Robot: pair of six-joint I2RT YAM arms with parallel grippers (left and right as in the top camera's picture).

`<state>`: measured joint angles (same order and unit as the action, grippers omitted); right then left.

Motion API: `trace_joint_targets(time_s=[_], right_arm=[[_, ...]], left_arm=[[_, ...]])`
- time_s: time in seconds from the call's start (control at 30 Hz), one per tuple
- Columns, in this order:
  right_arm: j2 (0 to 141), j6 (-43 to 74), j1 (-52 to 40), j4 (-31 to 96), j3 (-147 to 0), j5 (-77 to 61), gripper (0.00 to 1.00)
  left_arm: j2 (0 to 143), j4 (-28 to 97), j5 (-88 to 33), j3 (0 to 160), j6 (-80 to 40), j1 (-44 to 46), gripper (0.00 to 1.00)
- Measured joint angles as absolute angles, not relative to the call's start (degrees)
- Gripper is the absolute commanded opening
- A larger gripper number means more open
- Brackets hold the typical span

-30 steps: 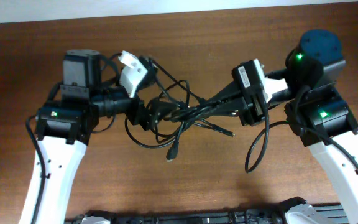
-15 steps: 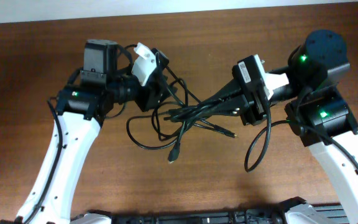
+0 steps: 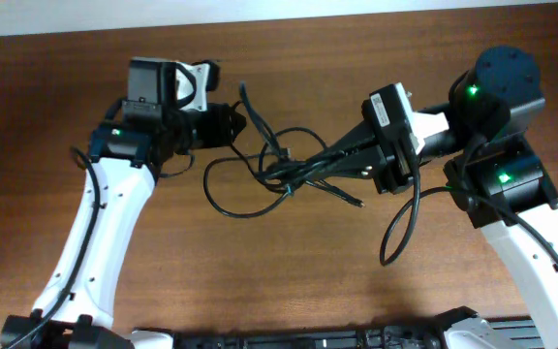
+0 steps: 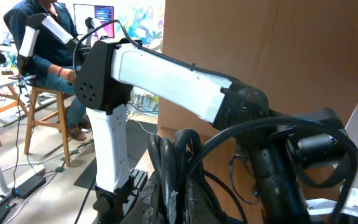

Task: Untangle cables

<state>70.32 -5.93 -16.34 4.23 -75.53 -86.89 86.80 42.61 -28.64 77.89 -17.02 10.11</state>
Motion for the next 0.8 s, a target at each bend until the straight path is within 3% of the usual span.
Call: trace_joint_targets(time_s=[0.07, 0.1, 0.23, 0.47, 0.6, 0.8], right_arm=[[70.32, -5.91, -16.34, 4.21, -75.53, -86.94, 0.04], [70.32, -5.87, -16.34, 4.21, -75.53, -86.96, 0.04], [70.32, -5.74, -16.34, 4.21, -75.53, -87.2, 0.04], [70.32, -4.54, -16.34, 4.21, -75.53, -87.61, 0.04], [70.32, -4.43, -16.34, 4.21, -75.53, -87.81, 0.04], [70.32, -2.7, -16.34, 4.25, -75.53, -87.05, 0.04]], left_arm=[[86.8, 42.68, -28.86, 77.89, -19.88, 9.76, 0.69], [86.8, 42.7, -29.36, 77.89, -21.43, 9.76, 0.72], [86.8, 43.0, -31.64, 77.89, -23.35, 9.76, 0.64], [86.8, 42.65, -34.2, 77.89, -23.18, 9.72, 0.72], [86.8, 42.17, -35.77, 77.89, -19.59, 9.72, 1.0], [86.8, 41.1, -36.29, 77.89, -13.23, 8.47, 0.99]])
